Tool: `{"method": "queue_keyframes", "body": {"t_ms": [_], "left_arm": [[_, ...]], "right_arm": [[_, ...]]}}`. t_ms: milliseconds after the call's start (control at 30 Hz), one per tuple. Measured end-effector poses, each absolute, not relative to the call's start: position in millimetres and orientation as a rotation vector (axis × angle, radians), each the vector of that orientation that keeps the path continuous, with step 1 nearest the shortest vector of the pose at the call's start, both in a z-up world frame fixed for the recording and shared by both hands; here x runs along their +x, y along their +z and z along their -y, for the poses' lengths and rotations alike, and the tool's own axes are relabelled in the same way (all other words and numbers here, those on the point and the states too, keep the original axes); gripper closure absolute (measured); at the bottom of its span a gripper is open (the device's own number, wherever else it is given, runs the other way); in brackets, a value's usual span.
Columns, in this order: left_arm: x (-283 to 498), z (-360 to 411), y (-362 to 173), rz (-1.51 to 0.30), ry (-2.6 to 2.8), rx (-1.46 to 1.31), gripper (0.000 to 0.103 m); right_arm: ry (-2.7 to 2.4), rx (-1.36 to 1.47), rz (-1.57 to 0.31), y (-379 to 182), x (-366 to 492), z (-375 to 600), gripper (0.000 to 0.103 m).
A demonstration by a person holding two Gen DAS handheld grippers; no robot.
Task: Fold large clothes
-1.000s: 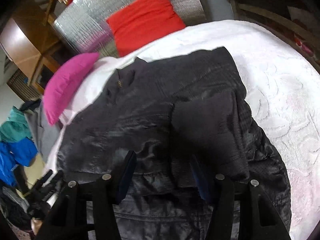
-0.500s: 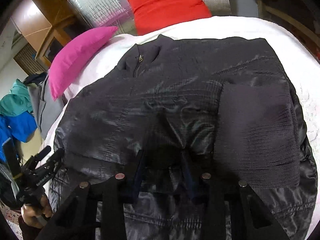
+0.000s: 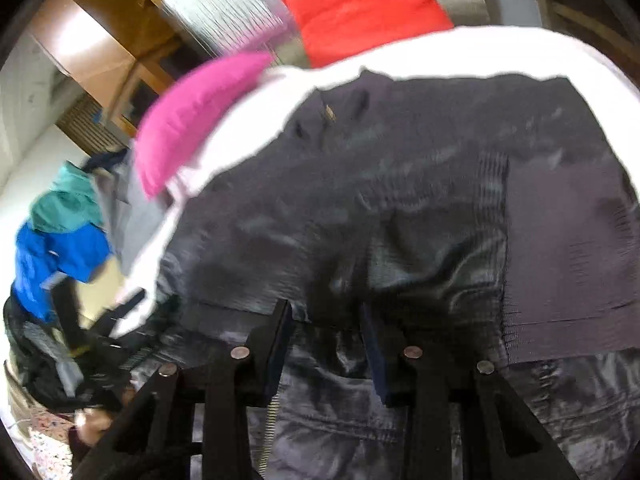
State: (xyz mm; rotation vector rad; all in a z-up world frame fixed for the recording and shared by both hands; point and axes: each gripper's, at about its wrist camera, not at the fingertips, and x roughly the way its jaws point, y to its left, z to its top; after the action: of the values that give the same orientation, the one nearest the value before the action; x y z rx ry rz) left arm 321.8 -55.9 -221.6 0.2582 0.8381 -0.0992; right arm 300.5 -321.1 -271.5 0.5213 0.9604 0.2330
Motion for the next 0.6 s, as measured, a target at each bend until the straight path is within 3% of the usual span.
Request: {"method": "queue_keyframes", "body": {"t_ms": [400,600], "left_arm": [[318,52,-212,-0.817,-0.091,0.268,0.025],[320,38,-212,-0.818,-0.071,0.273,0.025]], "right_arm": [[0.182,0.585,-0.867,-248,288,358,0.065],[0.114,0.653,-0.916,-266,292,387,0.065]]}}
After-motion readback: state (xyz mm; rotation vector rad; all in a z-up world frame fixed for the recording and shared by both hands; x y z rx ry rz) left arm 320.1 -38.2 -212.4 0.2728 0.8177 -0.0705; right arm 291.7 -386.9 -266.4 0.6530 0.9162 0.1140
